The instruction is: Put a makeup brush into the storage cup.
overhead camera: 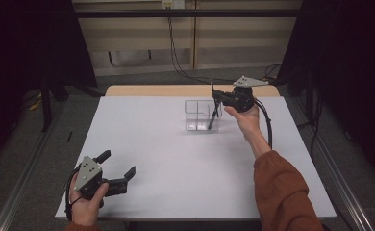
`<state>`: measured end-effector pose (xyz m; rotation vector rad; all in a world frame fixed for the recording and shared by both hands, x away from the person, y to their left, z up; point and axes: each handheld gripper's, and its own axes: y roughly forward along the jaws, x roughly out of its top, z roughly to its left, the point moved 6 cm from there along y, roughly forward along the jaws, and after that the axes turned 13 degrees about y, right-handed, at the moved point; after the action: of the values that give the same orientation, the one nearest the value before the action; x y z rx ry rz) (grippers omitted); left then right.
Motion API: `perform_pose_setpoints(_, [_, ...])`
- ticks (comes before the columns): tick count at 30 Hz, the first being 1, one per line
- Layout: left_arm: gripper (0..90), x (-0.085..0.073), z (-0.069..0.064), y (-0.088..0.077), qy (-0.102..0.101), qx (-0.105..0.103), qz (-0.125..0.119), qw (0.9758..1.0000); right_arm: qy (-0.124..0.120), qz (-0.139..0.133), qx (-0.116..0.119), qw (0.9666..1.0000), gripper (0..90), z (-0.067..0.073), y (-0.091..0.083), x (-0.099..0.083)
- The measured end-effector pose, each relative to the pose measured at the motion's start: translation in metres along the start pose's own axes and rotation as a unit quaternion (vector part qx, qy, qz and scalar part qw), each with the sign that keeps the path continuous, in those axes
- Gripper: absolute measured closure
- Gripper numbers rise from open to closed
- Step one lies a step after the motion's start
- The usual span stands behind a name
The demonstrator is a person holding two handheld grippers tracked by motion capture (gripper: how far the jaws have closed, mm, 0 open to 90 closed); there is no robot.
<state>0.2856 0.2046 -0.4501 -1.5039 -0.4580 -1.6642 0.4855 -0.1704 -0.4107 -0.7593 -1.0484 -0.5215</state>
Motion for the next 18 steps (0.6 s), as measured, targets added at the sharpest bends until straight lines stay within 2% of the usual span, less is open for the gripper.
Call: perform_pose_setpoints(18, [1.3,0.000,0.000,0.000,0.000,0.000,0.000,1.0000,0.010,0.010,-0.002,0.9999,86.1,-0.006,0.000,-0.014])
